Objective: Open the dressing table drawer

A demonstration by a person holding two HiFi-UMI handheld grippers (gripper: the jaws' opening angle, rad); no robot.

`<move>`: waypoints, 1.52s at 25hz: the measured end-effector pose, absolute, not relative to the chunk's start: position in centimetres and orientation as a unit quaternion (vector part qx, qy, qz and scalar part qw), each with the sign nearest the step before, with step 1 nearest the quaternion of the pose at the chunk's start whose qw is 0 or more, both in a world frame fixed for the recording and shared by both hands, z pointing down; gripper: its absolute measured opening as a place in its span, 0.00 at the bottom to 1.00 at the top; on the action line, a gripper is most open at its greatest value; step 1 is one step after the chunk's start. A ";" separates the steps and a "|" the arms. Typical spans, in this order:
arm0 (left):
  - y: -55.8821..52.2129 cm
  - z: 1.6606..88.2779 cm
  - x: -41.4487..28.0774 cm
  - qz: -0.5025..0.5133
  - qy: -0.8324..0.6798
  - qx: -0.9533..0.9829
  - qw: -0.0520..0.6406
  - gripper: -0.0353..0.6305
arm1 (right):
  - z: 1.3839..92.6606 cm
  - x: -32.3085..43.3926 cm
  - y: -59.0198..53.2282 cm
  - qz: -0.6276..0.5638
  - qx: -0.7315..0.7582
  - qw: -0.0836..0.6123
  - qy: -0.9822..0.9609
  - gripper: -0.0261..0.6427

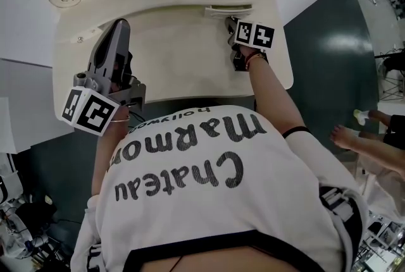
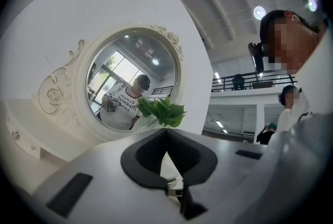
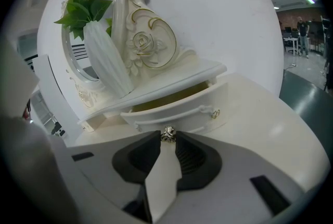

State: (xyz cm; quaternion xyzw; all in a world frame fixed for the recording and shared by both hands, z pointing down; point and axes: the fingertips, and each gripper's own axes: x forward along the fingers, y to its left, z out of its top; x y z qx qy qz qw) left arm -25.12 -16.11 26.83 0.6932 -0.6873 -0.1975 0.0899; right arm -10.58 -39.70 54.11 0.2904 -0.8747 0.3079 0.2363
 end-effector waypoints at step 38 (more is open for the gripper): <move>-14.9 26.7 -23.9 -0.217 -0.681 0.693 0.094 0.09 | 54.3 -8.7 -37.4 0.298 0.293 0.245 -0.875 0.19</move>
